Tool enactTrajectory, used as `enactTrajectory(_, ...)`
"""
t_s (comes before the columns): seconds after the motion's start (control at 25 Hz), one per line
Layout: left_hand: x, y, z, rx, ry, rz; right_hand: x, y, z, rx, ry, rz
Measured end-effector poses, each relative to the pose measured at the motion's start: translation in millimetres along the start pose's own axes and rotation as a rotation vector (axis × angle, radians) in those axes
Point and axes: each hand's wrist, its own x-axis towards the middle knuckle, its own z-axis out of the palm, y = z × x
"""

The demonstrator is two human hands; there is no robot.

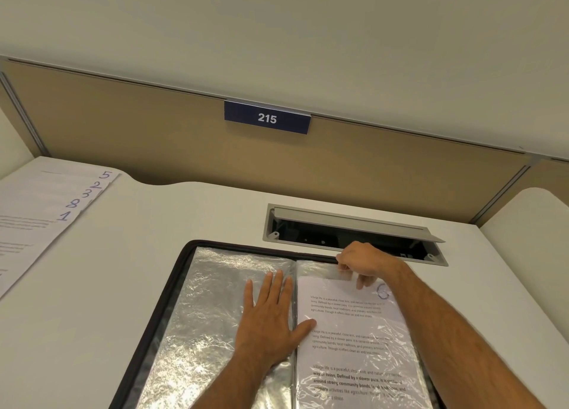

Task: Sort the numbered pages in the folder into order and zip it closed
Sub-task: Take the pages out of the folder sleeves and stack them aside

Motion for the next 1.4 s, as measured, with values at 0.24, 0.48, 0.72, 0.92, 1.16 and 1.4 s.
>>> enactTrajectory(0.24,-1.6,0.5,-3.0,-0.021,0.007,0.013,6.1,2.0,2.2,-0.111,-0.081,-0.031)
enactTrajectory(0.48,-3.1,1.4,-7.4,-0.030,-0.015,0.014,12.5,6.4,4.1,-0.079,-0.010,-0.079)
enactTrajectory(0.72,-3.3,1.3,-9.1,-0.024,-0.043,0.014,16.0,8.2,-17.0,-0.089,0.565,-0.110)
enactTrajectory(0.92,-3.1,1.7,-11.6,-0.009,-0.050,0.018,14.5,-3.7,-44.7,-0.219,0.818,-0.235)
enactTrajectory(1.16,-4.6,2.7,-13.6,-0.006,-0.058,0.019,12.6,-7.9,-73.0,-0.186,0.833,-0.301)
enactTrajectory(1.4,-4.5,2.3,-12.4,0.002,-0.052,0.021,9.3,-20.0,-97.1,-0.220,0.869,-0.336)
